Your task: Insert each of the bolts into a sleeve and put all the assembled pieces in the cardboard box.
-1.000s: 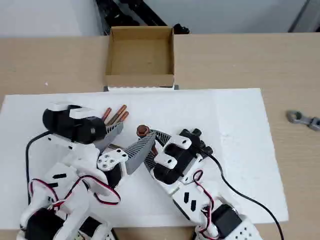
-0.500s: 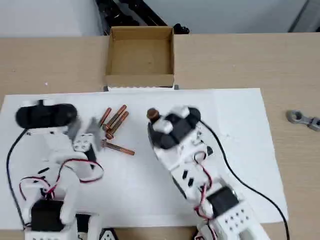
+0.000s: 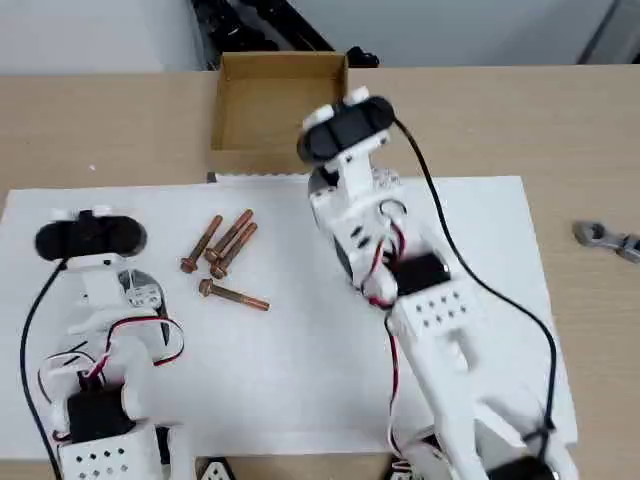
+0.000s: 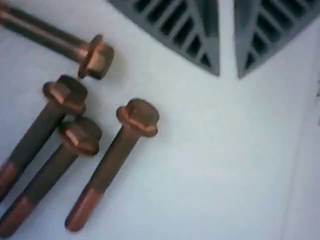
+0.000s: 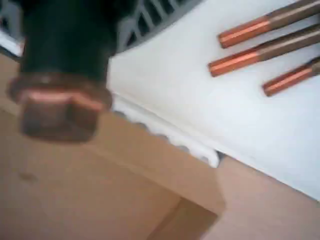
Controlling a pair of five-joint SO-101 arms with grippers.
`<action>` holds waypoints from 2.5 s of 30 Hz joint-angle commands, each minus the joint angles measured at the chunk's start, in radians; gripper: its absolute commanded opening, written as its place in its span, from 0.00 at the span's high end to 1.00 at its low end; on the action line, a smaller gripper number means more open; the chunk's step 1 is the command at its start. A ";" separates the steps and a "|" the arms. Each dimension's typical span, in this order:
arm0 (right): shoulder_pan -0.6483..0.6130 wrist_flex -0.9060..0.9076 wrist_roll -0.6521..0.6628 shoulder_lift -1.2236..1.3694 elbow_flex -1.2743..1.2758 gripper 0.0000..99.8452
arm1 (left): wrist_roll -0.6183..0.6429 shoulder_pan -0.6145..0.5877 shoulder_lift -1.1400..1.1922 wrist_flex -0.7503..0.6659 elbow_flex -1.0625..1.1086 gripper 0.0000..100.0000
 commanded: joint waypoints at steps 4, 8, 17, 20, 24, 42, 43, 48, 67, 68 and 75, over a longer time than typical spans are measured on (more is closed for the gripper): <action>0.036 -0.143 0.000 0.159 -0.213 1.00 | -0.025 -0.002 -0.006 -0.080 0.016 0.99; 0.038 -0.203 0.075 0.305 -0.330 1.00 | -0.025 -0.002 -0.006 -0.097 0.016 0.99; 0.085 -0.206 0.074 0.621 -0.620 1.00 | -0.066 -0.008 -0.006 -0.092 0.016 0.99; 0.088 -0.206 0.074 0.650 -0.620 1.00 | -0.069 -0.009 -0.006 -0.092 0.016 0.99; 0.088 -0.206 0.072 0.656 -0.620 1.00 | -0.069 -0.009 -0.006 -0.092 0.016 1.00; 0.101 -0.085 -0.104 0.667 -0.615 0.84 | -0.068 -0.009 -0.006 -0.092 0.015 1.00; 0.101 -0.079 -0.104 0.667 -0.614 0.84 | -0.068 -0.009 -0.006 -0.092 0.015 1.00; 0.094 -0.018 -0.104 0.604 -0.614 0.86 | -0.068 -0.009 -0.006 -0.092 0.015 1.00; 0.101 0.460 0.087 0.013 -0.368 1.00 | -0.068 -0.009 -0.006 -0.094 0.016 1.00; 0.101 0.460 0.095 -0.042 -0.321 1.00 | -0.068 -0.009 -0.006 -0.094 0.016 1.00; 0.101 0.541 0.094 -0.453 0.018 1.00 | -0.068 -0.008 -0.006 -0.097 0.016 1.00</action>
